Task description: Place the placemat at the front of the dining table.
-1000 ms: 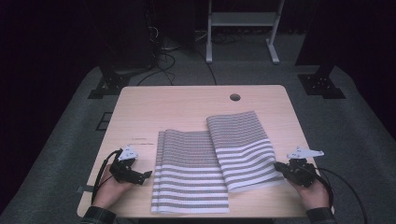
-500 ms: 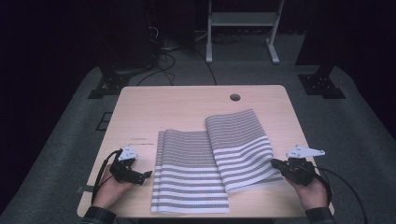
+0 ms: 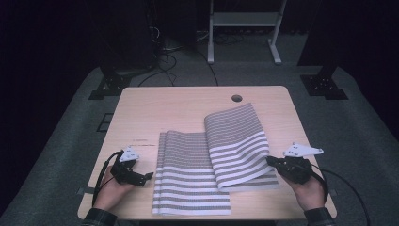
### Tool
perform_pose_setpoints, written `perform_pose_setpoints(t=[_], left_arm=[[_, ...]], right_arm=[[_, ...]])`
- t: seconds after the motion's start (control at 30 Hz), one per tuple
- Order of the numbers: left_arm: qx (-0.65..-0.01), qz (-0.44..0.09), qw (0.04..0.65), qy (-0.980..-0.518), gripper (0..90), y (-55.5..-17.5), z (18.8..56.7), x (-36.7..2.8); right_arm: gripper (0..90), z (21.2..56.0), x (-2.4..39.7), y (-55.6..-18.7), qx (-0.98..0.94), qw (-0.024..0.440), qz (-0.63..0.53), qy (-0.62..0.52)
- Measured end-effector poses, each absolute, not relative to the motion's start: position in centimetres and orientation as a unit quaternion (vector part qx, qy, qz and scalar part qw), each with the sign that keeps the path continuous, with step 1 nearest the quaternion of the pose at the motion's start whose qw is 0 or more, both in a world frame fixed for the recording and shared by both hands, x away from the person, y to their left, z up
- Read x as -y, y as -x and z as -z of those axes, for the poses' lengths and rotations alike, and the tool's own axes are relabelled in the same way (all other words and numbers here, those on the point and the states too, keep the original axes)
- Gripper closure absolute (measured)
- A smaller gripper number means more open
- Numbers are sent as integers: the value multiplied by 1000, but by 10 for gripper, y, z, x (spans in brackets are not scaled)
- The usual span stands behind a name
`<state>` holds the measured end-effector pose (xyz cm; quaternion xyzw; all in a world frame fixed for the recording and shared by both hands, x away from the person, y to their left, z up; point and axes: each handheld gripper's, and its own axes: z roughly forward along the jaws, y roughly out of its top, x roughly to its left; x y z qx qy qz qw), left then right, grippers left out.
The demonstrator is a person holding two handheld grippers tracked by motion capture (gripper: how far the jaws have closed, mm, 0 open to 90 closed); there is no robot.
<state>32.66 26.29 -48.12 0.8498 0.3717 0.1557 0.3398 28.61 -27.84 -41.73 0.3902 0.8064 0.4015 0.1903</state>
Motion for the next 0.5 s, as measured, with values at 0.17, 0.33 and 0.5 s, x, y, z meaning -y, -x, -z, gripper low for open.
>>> perform_pose_setpoints(t=[0.17, 0.33, 0.5], left_arm=[[-372, -155, 329, -854, 0, -328, 479, -261], [-369, -153, 341, -851, 0, -326, 473, -259], [-350, -161, 360, -850, 0, -323, 461, -250]], right_arm=[[871, 412, 275, -287, -805, 192, -409, -385], [873, 407, 269, -288, -806, 192, -416, -376], [874, 403, 261, -289, -810, 192, -418, -364]])
